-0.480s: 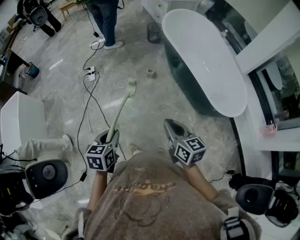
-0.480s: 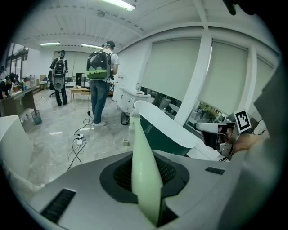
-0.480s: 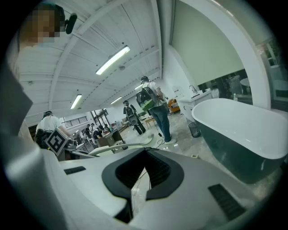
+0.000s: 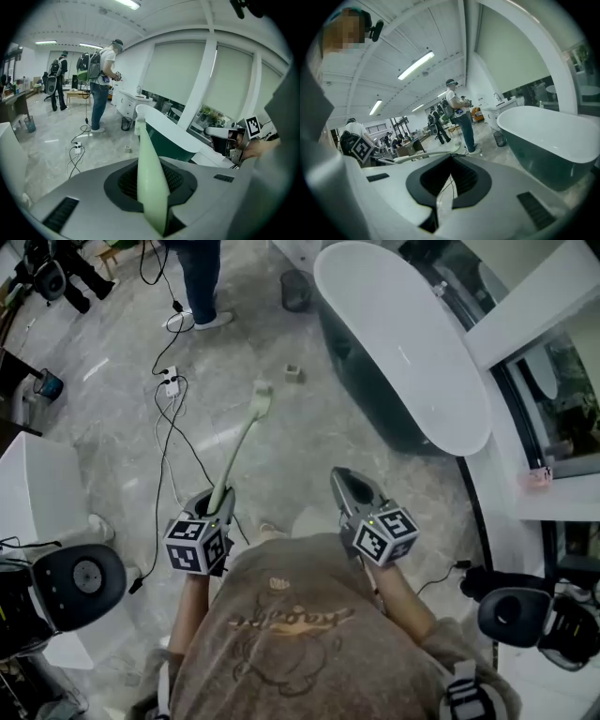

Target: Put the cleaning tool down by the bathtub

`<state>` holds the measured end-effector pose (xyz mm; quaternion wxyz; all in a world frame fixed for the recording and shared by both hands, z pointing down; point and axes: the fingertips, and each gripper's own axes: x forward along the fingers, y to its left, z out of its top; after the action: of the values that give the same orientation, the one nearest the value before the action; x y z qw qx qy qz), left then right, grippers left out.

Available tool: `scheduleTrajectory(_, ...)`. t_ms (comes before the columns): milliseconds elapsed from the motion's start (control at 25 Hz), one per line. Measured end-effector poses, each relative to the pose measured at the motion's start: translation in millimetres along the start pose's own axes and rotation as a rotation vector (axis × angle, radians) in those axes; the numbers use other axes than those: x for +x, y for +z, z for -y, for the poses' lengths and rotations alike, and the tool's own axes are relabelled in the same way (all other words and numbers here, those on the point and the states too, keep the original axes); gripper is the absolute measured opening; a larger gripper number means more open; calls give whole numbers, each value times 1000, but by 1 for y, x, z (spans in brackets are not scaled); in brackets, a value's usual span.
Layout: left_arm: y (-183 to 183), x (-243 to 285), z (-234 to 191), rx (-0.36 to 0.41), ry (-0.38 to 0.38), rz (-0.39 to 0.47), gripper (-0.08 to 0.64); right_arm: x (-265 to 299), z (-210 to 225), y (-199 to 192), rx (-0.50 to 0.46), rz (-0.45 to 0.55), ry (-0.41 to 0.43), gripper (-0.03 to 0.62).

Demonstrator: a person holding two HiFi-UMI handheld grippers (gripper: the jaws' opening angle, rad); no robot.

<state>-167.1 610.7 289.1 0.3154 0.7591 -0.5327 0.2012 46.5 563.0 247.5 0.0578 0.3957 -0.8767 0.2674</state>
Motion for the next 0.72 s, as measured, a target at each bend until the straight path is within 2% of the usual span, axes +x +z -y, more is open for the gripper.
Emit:
scheduleTrajectory(320, 9, 19, -12, 25, -51, -25, 66, 10, 6, 2, 0, 35, -54, -2)
scheduleTrajectory(720, 63, 75, -24, 50, -62, -22, 66, 61, 45, 29, 33, 52, -46, 0)
